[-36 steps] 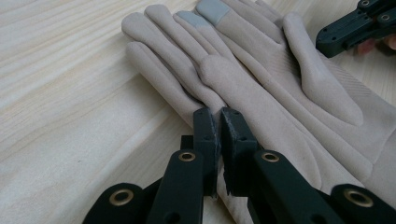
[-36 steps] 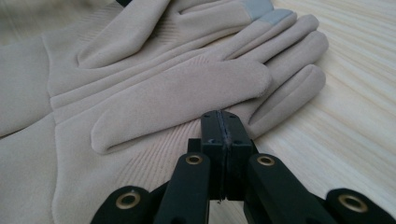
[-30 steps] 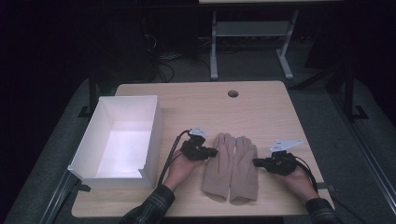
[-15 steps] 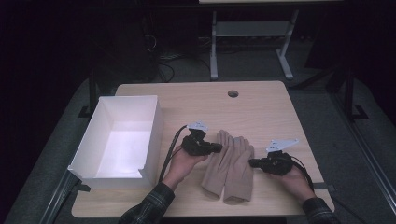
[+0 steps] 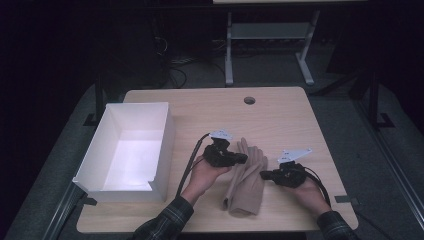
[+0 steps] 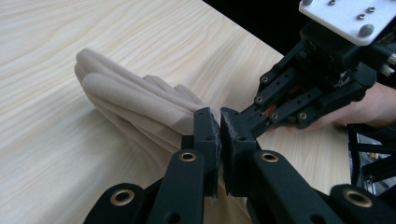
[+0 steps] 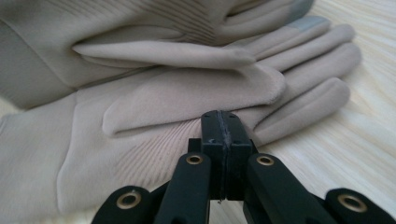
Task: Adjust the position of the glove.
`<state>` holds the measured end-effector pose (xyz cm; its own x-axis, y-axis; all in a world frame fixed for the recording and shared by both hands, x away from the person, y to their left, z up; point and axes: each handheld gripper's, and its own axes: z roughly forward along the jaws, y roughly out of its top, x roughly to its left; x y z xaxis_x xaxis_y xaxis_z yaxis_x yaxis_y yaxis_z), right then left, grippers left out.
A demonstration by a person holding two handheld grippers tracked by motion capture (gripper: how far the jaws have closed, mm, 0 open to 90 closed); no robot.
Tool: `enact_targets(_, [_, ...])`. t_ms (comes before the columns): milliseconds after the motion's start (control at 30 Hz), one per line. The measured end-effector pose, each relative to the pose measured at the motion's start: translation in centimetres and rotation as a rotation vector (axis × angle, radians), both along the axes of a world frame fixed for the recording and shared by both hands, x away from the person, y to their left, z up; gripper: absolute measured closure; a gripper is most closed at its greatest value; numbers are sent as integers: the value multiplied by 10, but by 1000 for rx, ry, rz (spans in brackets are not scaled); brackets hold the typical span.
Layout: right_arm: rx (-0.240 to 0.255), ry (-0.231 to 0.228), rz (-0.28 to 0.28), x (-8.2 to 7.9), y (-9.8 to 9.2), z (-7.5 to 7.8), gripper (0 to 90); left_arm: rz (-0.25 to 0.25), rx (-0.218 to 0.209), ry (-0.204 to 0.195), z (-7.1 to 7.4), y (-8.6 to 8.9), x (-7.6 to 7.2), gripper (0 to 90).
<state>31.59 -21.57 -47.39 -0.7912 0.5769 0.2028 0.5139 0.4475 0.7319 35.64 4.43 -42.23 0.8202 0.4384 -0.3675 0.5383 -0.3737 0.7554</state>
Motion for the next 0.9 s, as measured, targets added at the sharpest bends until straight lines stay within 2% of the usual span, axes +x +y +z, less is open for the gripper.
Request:
enact_targets(233, [-2, -6, 18, 0, 12, 0, 899, -28, 32, -6, -4, -11, -3, 854])
enact_targets(400, [9, -5, 31, 2, 23, -1, 900, -33, 39, -5, -9, -17, -3, 857])
enact_targets(467, [-2, -7, 37, 2, 26, 0, 899, -33, 48, -1, -11, -18, -4, 858])
enact_targets(667, [-15, -20, 36, -1, 19, 3, 899, -25, 43, -2, -12, -16, -8, 860])
enact_targets(900, [-15, -4, 30, 1, 19, -1, 900, -51, 45, -15, -10, -24, -11, 867])
